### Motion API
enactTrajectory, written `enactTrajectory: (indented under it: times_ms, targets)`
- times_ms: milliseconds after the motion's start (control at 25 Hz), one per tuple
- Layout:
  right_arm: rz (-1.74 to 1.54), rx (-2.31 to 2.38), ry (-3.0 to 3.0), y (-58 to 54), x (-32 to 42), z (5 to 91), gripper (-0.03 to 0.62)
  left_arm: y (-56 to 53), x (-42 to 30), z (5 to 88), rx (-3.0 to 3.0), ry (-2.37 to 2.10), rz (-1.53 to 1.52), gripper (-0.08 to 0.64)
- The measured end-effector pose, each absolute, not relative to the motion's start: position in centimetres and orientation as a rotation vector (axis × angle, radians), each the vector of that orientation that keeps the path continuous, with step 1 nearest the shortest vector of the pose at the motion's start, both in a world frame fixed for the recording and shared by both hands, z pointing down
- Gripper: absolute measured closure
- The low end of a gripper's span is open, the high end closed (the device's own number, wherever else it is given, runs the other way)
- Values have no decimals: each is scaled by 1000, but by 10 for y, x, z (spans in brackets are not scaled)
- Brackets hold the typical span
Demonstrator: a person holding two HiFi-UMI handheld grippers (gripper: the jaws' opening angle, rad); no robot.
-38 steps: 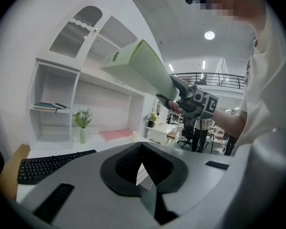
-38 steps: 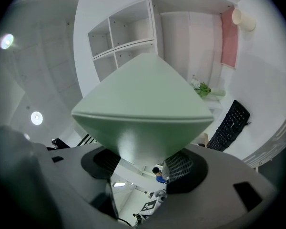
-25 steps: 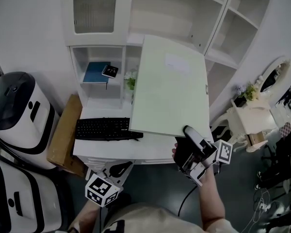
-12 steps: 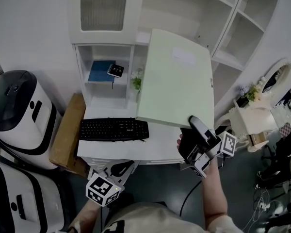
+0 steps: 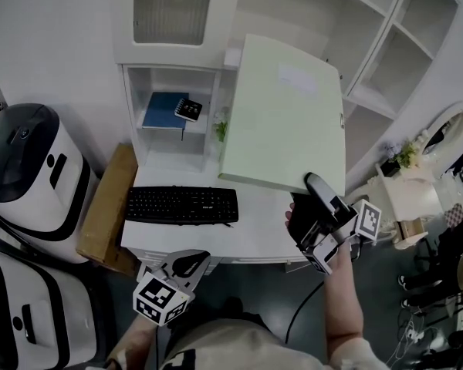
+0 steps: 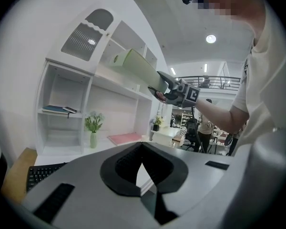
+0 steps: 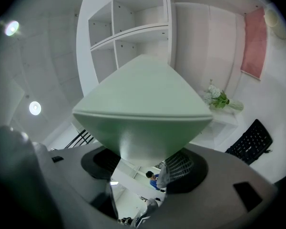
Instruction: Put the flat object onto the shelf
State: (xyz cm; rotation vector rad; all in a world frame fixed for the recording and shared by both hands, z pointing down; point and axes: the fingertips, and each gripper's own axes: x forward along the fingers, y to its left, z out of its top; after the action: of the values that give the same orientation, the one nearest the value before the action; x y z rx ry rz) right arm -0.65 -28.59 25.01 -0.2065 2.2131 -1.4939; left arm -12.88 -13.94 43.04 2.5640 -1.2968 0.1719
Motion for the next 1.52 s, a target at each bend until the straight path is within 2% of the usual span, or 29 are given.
enactTrajectory:
  times_ms: [760,1520]
  targets:
    - [-1591,-125,2239,-347,-13,249,295,-166,-100,432,2527,-1413,151,546]
    - [-1644,-199,2245,-406,-25,243,293,-169,-115,434,2473,-1471,151,546]
